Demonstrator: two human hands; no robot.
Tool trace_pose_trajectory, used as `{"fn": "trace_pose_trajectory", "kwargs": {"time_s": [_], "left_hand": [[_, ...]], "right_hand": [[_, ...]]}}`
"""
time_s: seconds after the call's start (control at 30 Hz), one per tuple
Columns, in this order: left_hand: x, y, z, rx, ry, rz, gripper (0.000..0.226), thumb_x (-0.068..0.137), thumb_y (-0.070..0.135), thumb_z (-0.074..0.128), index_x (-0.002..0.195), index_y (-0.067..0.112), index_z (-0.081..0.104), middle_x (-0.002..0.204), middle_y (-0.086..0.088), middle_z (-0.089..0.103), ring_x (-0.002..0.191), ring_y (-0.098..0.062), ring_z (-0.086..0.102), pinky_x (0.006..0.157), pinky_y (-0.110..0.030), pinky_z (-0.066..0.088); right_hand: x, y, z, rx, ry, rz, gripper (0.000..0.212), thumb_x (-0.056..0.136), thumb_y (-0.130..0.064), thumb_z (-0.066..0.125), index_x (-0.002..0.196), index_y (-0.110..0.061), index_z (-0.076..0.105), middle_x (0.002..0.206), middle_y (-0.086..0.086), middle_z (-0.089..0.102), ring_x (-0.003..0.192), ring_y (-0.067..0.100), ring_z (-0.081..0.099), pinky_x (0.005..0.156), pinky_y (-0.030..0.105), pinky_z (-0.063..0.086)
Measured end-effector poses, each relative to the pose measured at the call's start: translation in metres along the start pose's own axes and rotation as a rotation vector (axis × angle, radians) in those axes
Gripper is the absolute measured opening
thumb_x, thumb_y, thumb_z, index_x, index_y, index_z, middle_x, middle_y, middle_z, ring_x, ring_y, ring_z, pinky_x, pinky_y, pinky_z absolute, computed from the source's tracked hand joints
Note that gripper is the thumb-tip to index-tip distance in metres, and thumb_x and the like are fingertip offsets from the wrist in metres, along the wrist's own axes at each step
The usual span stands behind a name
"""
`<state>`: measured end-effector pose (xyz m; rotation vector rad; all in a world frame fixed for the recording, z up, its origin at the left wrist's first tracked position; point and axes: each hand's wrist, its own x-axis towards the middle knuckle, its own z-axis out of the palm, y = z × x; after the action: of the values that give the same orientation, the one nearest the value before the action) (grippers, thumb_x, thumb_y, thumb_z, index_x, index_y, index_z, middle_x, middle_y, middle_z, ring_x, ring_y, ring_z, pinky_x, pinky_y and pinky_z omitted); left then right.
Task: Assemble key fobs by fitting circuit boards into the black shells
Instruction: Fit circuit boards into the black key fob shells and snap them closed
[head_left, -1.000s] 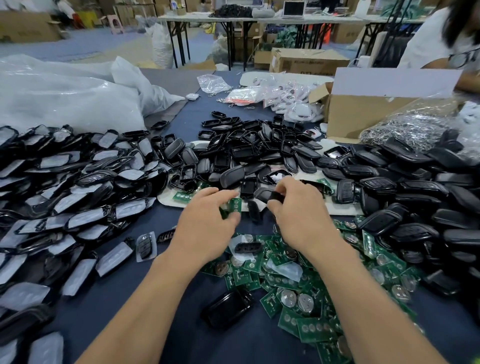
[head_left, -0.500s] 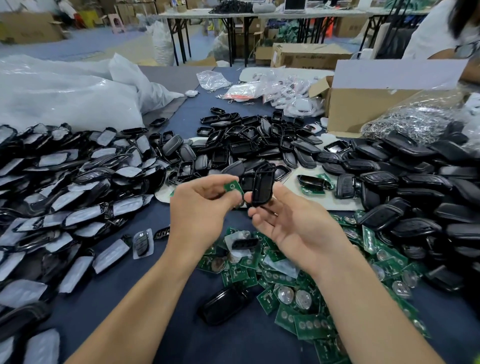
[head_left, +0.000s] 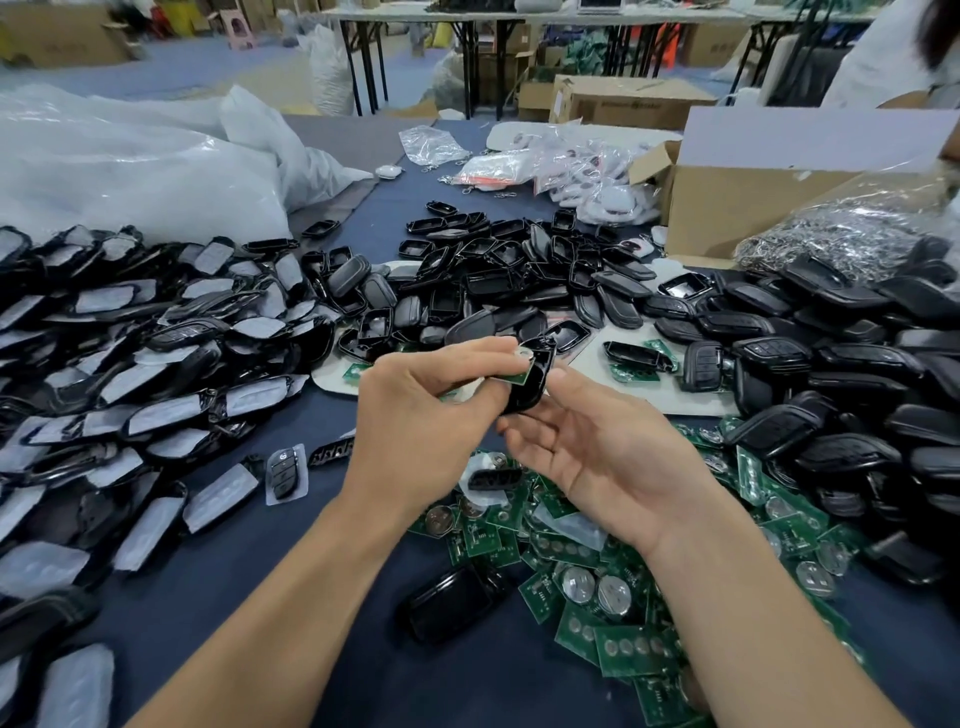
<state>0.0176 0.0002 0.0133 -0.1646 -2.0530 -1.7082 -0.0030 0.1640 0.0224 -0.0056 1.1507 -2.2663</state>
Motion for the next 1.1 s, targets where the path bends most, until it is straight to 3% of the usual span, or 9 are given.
{"fn": "trace_pose_trajectory", "kwargs": {"time_s": [0.33,0.5,0.63,0.73,0.87,1.0,1.1], "left_hand": [[0.0,0.0,-0.004,-0.137,-0.08,-0.065,0.039,0.078,-0.01,0.081,0.089,0.027,0.085,0.106,0.001,0.081,0.103,-0.02,0.077,0.092,-0.034,0.061],[0.006,0.006,-0.006,-0.294,0.139,-0.184,0.02,0.082,0.006,0.08,0.09,0.024,0.085,0.082,-0.006,0.08,0.065,-0.017,0.074,0.065,-0.024,0.06],[0.007,0.003,-0.013,-0.243,0.035,-0.297,0.026,0.088,0.0,0.074,0.091,0.023,0.086,0.067,-0.007,0.071,0.048,-0.01,0.056,0.05,-0.018,0.047],[0.003,0.006,-0.008,-0.131,-0.019,-0.258,0.028,0.086,0.0,0.078,0.094,0.026,0.085,0.071,-0.008,0.075,0.055,-0.008,0.063,0.056,-0.018,0.051],[0.001,0.006,-0.002,0.075,0.137,-0.147,0.033,0.074,0.008,0.092,0.093,0.033,0.083,0.083,0.007,0.079,0.074,-0.013,0.075,0.068,-0.021,0.06],[-0.005,0.008,0.004,0.254,0.156,-0.071,0.024,0.077,0.014,0.09,0.084,0.036,0.082,0.078,0.019,0.077,0.069,-0.004,0.073,0.062,-0.017,0.056],[-0.008,0.009,0.005,0.395,0.089,-0.006,0.024,0.084,0.016,0.084,0.097,0.037,0.082,0.096,0.03,0.076,0.092,0.01,0.07,0.08,-0.012,0.055]], "right_hand": [[0.0,0.001,-0.006,-0.006,-0.032,-0.013,0.048,0.09,-0.019,0.06,0.133,0.003,0.06,0.094,0.016,0.072,0.078,0.024,0.069,0.072,0.032,0.062],[0.0,0.001,-0.008,-0.013,-0.055,0.004,0.044,0.088,-0.019,0.062,0.127,0.002,0.062,0.112,0.025,0.074,0.084,0.028,0.073,0.078,0.035,0.064],[0.0,0.0,-0.006,-0.033,-0.05,0.015,0.039,0.088,-0.019,0.063,0.123,-0.002,0.067,0.114,0.023,0.073,0.095,0.03,0.073,0.084,0.038,0.062],[0.001,0.0,-0.004,-0.041,-0.059,0.023,0.039,0.094,-0.015,0.06,0.13,-0.001,0.063,0.115,0.023,0.074,0.101,0.033,0.074,0.084,0.037,0.062],[0.001,0.001,-0.006,-0.063,-0.068,0.032,0.03,0.101,-0.01,0.056,0.127,-0.001,0.067,0.122,0.028,0.071,0.117,0.044,0.067,0.085,0.037,0.063],[0.003,0.0,-0.006,-0.038,-0.046,0.023,0.022,0.099,-0.008,0.058,0.11,-0.004,0.077,0.109,0.023,0.075,0.099,0.035,0.075,0.084,0.039,0.063],[0.004,0.0,-0.006,0.012,-0.026,0.021,0.029,0.089,-0.01,0.064,0.115,-0.002,0.073,0.099,0.019,0.075,0.087,0.029,0.074,0.079,0.038,0.063]]}}
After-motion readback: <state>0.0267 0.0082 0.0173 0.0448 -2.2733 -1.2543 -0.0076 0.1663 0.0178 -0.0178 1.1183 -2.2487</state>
